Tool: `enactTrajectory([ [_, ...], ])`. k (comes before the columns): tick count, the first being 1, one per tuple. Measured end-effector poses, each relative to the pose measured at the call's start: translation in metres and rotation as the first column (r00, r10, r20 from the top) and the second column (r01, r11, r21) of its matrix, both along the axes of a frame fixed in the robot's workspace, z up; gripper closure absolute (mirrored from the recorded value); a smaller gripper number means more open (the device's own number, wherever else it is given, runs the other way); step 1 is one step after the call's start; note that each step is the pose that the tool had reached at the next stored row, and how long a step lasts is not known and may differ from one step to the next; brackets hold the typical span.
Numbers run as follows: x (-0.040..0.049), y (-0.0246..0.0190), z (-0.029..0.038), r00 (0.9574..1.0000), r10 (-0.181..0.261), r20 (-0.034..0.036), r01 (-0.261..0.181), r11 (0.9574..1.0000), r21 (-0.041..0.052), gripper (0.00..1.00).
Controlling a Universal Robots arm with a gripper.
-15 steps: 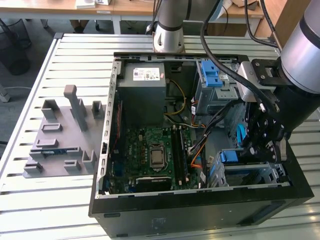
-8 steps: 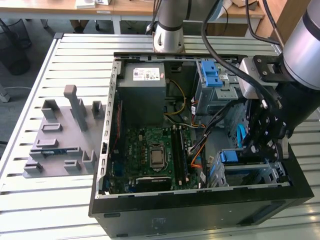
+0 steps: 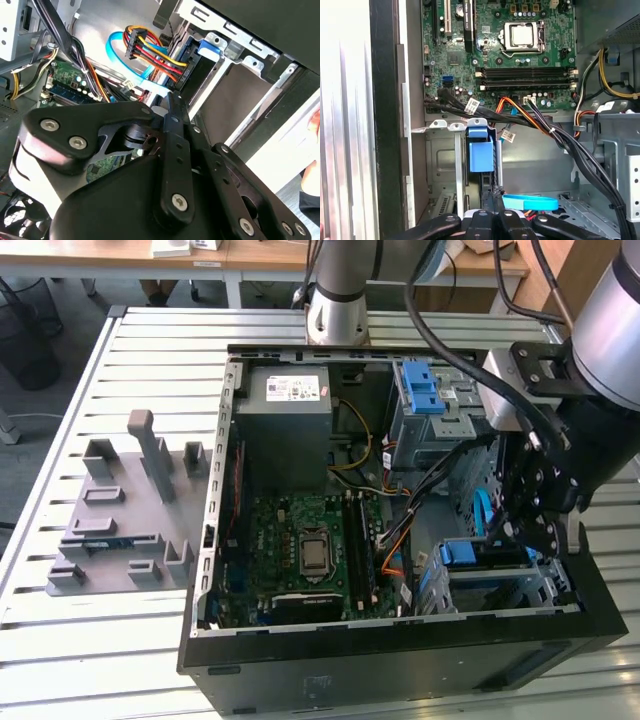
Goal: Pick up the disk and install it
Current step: 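Insert the second disk wire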
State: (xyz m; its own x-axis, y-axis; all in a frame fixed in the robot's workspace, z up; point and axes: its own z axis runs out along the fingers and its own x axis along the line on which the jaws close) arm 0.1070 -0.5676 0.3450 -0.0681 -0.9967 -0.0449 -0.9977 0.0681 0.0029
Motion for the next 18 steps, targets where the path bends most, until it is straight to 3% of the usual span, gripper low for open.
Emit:
enactTrajectory([
  [1, 0.0009, 0.0, -0.0008, 1.0, 0.0, -0.0001, 0.0, 1.0, 0.0, 0.89],
  [9, 0.0037, 0.0, -0.0079, 1.0, -0.001, -0.0003, 0.001, 1.0, -0.0001, 0.89],
  [18, 0.0058, 0.0, -0.0104, 1.0, -0.001, -0.0003, 0.001, 1.0, -0.0004, 0.89],
])
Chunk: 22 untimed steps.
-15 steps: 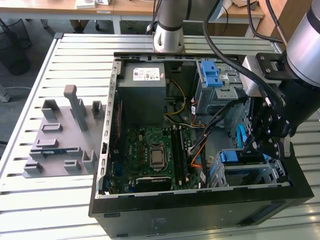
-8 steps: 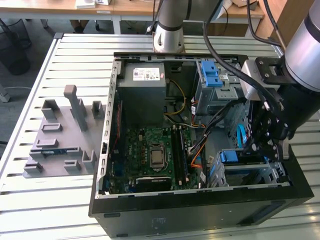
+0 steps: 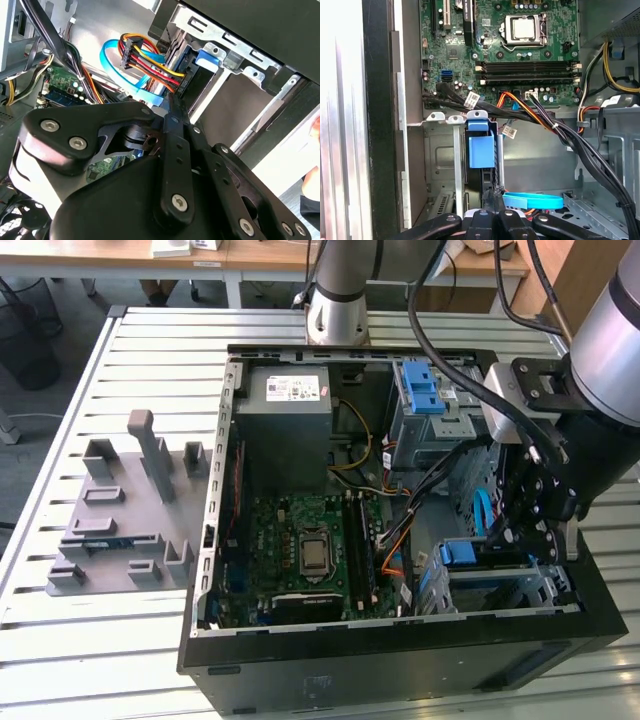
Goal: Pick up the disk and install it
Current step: 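Insert the second disk wire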
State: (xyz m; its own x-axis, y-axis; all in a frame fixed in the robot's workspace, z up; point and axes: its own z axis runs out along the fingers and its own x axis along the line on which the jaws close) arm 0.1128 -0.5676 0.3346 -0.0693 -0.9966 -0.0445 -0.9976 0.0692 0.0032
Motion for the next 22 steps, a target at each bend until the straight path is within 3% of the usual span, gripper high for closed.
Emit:
enactTrajectory([
  [4, 0.0001, 0.0, 0.0006, 1.0, 0.0, 0.0001, 0.0, 1.0, 0.0005, 0.89],
  [16, 0.0001, 0.0, 0.0111, 1.0, 0.0, 0.0001, 0.0, 1.0, 0.0002, 0.89],
  [22, 0.0001, 0.0, 0.0125, 1.0, 0.0, 0.0, 0.0, 1.0, 0.0003, 0.89],
])
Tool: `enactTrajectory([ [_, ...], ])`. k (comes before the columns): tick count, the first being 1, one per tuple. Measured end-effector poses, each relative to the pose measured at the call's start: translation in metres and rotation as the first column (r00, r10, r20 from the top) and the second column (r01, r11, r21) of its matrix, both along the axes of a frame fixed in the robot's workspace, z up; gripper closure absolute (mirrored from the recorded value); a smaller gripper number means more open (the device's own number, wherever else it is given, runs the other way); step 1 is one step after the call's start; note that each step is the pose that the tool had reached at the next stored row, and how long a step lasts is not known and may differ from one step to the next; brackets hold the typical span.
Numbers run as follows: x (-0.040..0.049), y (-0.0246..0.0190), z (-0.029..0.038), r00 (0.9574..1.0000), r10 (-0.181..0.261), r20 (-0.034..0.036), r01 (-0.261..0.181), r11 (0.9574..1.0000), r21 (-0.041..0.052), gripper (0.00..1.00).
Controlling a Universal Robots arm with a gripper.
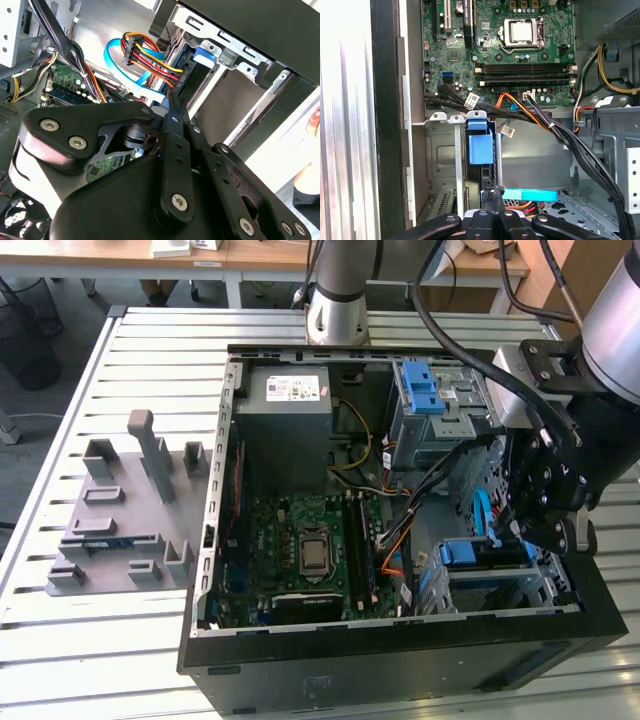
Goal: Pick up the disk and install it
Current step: 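Insert the second disk wire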
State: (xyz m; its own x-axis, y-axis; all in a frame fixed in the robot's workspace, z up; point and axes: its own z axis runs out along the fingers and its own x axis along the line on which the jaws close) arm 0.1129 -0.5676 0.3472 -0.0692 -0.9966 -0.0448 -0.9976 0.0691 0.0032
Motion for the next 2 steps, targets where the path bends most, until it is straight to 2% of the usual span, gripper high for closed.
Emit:
enactTrajectory([
  [2, 0.0, 0.0, 0.0, 1.0, 0.0, 0.0, 0.0, 1.0, 0.0, 0.89],
])
